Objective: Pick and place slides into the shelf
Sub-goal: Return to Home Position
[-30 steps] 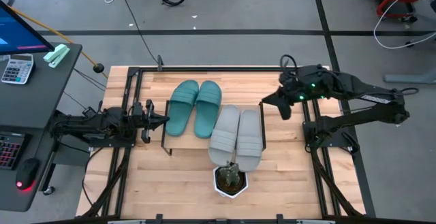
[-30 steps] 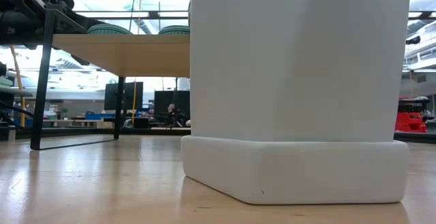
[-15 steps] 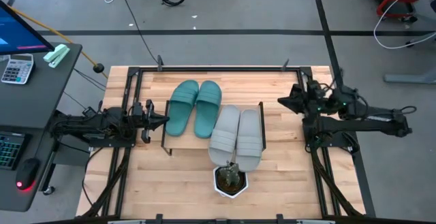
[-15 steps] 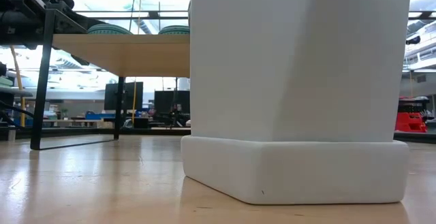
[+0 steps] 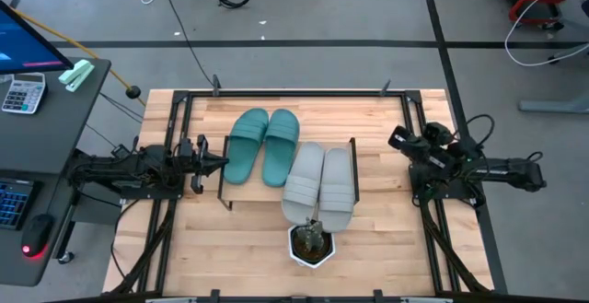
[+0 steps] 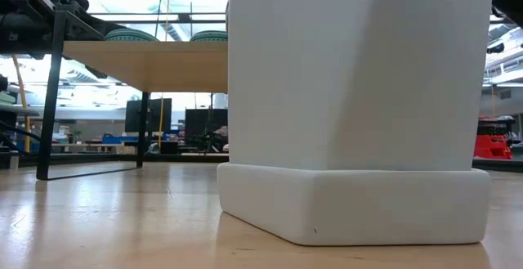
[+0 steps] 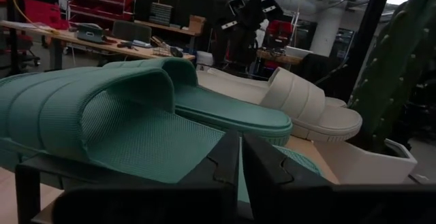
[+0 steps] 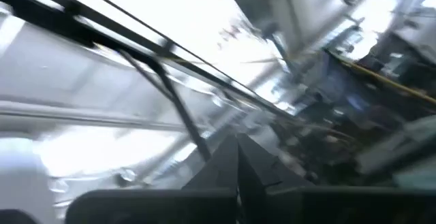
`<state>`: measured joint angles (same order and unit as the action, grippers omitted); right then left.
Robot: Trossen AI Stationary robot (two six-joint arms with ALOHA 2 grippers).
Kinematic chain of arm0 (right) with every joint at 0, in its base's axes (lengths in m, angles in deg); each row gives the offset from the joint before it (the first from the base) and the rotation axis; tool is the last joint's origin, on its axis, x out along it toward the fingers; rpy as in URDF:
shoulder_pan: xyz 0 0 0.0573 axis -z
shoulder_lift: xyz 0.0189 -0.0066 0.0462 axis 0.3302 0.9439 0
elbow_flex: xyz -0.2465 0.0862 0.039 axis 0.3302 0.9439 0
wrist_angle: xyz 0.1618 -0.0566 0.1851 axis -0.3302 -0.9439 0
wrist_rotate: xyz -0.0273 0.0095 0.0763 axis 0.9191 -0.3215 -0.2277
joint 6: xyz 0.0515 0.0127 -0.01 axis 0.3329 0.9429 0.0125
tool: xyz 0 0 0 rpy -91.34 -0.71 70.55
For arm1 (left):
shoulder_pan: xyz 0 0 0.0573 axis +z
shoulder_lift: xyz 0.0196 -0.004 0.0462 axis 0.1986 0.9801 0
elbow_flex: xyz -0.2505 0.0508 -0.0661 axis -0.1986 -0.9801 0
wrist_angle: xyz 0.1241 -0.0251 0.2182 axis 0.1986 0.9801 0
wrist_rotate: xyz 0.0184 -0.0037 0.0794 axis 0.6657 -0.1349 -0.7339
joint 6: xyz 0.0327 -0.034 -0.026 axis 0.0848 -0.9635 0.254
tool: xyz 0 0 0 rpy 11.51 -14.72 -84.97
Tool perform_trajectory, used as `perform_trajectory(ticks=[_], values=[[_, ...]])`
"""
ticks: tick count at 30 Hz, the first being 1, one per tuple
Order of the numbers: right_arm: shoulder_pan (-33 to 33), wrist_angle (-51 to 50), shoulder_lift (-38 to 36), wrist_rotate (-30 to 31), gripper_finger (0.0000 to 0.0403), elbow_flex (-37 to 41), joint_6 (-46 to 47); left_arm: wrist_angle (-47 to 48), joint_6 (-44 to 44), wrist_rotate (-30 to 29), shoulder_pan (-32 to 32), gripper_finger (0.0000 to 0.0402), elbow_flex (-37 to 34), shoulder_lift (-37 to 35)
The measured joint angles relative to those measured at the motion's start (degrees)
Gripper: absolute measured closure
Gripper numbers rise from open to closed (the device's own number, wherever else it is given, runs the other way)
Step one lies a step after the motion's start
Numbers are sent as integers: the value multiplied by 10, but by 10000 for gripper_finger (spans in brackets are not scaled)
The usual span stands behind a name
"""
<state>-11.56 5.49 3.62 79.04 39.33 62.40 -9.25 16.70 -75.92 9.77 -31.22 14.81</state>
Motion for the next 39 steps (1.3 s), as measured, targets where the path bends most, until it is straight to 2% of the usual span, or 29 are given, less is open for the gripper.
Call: perform_trajectory(ticks=[2,8,15,21,31,39], values=[[0,17,-20,-7,403,18,14,0,1,0,0,374,0,0],[0,-75,-57,-42,403,3,-3,0,0,0,0,366,0,0],[0,-163,-60,-43,403,3,-57,0,1,0,0,373,0,0],[0,-216,-60,-32,403,3,-135,0,0,0,0,378,0,0],[0,-311,-60,-27,403,3,-324,0,0,0,0,363,0,0],[0,-417,-60,-21,403,3,-361,0,1,0,0,371,0,0]])
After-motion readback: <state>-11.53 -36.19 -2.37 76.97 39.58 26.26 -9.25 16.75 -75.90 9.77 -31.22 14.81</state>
